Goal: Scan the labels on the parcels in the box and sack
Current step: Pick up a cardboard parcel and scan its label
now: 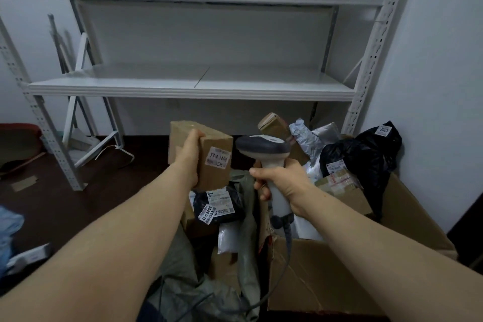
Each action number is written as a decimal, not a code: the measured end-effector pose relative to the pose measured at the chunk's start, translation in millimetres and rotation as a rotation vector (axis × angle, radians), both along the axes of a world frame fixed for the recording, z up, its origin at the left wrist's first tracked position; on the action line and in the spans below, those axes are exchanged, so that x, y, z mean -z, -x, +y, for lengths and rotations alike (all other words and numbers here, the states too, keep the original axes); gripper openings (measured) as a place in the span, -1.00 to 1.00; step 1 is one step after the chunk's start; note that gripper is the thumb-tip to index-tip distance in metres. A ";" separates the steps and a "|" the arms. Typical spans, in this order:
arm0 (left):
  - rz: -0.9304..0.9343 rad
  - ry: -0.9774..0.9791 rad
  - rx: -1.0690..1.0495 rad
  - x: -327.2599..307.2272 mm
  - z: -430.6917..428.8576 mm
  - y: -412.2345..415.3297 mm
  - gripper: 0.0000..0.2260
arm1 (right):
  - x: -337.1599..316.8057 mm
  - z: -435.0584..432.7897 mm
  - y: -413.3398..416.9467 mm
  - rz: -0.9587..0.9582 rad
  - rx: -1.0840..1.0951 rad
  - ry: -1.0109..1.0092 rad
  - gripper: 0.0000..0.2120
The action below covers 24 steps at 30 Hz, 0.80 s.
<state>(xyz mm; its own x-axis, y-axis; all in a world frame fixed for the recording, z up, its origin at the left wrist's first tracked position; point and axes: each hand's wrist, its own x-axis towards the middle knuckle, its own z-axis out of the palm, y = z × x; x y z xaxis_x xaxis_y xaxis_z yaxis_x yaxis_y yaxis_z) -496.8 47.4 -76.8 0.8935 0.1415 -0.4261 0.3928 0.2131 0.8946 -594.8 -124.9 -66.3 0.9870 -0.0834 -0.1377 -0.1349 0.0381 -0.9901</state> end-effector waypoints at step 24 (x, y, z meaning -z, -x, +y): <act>0.030 -1.205 0.579 143.3 -21.2 -55.1 -0.21 | 116.0 -11.5 -103.1 0.523 0.188 -0.146 -0.73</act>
<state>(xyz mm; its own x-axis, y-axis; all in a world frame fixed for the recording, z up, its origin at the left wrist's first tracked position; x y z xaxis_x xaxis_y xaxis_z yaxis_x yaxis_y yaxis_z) -441.8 26.3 -220.1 0.9449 0.0470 -0.3239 0.1802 -0.9009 0.3948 -491.7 -136.3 -182.3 0.7543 -0.1944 -0.6271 -0.5834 0.2398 -0.7760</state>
